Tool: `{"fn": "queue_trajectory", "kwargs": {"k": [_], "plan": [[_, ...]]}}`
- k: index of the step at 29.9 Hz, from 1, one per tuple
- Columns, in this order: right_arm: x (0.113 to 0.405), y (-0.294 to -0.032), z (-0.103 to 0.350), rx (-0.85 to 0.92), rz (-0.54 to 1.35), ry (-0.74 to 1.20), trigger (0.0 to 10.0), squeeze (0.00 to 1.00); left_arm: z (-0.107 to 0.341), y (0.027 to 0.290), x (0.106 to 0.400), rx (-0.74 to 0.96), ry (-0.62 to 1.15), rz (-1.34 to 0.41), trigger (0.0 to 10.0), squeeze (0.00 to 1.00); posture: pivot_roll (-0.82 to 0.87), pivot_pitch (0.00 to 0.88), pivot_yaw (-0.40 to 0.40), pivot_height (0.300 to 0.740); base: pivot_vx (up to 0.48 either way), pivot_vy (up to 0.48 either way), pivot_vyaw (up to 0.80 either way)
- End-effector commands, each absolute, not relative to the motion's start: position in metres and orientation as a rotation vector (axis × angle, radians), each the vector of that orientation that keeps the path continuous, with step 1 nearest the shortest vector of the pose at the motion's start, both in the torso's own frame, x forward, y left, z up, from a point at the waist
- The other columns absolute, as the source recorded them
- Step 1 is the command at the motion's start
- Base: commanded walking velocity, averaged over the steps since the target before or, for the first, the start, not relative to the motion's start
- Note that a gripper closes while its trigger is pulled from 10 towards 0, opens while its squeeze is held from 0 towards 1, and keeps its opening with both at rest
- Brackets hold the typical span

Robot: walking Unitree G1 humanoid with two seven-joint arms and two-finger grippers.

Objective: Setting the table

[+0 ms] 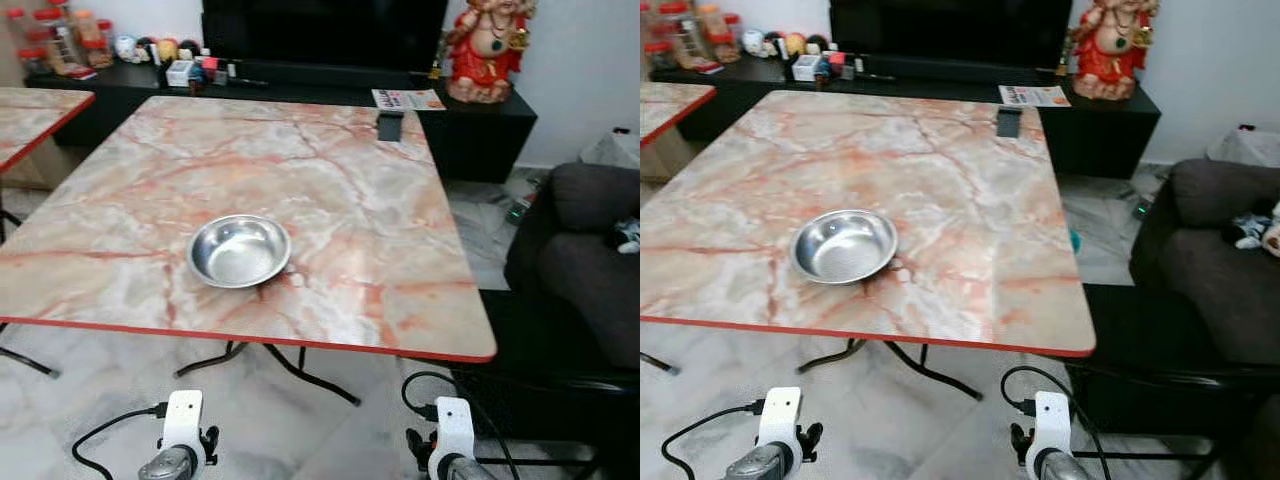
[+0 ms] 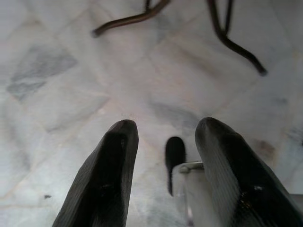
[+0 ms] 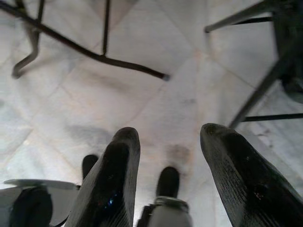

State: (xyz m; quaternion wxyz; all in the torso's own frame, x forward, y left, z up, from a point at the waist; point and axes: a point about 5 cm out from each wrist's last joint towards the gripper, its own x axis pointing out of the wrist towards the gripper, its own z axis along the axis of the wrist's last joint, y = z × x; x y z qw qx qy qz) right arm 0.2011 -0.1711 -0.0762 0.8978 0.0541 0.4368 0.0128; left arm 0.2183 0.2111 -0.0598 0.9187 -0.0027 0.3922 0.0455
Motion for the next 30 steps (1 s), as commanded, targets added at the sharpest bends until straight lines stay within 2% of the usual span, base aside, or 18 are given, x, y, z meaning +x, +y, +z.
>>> {"fn": "queue_trajectory", "kwargs": {"k": [1,30], "plan": [[0.2012,-0.1709,-0.0762,0.081,0.040,0.906,10.0,0.00,-0.0617,0.2141,0.2147,-0.008,0.821,0.108,10.0,0.00,0.04,0.039,-0.029,0.731,0.000,0.480,0.00],[0.1977,-0.1666,-0.0784,0.135,0.000,0.907,10.0,0.00,-0.0596,0.2164,0.2176,0.017,0.814,0.118,10.0,0.00,0.05,0.091,-0.016,0.731,0.000,0.469,0.00]]}}
